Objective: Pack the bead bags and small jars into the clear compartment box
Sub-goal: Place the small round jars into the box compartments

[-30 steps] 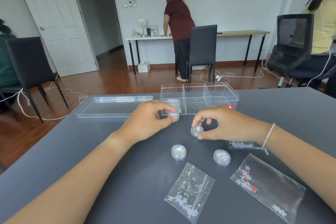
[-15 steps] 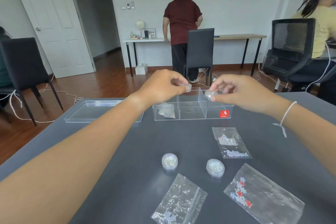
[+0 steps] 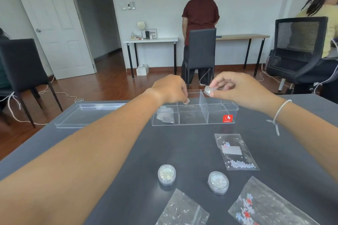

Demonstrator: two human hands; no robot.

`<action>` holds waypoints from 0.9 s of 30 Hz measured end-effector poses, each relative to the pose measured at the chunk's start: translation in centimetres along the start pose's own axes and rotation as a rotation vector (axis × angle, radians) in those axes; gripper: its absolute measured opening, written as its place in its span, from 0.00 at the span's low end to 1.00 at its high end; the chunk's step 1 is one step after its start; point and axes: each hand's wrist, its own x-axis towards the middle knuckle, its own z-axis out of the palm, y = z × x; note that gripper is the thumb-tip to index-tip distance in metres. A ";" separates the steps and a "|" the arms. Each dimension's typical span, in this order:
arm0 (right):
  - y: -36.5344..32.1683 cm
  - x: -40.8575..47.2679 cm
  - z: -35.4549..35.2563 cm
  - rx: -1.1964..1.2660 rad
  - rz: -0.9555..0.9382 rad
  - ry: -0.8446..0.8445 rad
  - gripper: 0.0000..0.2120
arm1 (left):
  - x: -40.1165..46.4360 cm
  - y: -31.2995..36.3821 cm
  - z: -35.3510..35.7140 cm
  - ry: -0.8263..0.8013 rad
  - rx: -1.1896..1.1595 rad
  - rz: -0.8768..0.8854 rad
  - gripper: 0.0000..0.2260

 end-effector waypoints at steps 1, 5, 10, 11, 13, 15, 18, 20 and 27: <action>0.0 0.0 0.1 0.005 0.002 0.002 0.08 | 0.1 0.1 0.0 0.001 0.014 0.000 0.05; 0.0 0.0 0.2 0.013 0.009 -0.009 0.08 | 0.3 0.3 0.0 -0.008 0.069 0.007 0.05; 0.1 0.0 0.2 -0.002 0.012 -0.006 0.08 | 0.3 0.2 0.0 -0.014 0.082 0.005 0.05; 0.1 -0.1 0.2 -0.001 0.013 -0.012 0.08 | 0.3 0.2 0.0 -0.016 0.085 0.005 0.05; 0.1 -0.2 0.3 0.010 0.015 -0.020 0.08 | 0.3 0.1 -0.1 -0.009 0.084 0.009 0.04; 0.2 -0.2 0.3 0.016 0.016 -0.019 0.08 | 0.2 -0.1 -0.2 0.009 0.059 0.019 0.03; 0.2 -0.1 0.2 0.012 0.016 -0.021 0.08 | -0.3 -0.9 -0.5 0.039 -0.039 0.056 0.03; 0.2 -0.1 0.2 0.010 0.016 -0.024 0.08 | -0.8 -1.6 -0.7 0.086 -0.105 0.061 0.04; -0.1 0.8 1.2 0.022 0.007 -0.050 0.08 | -3.9 -5.5 0.0 0.295 -0.268 0.024 0.10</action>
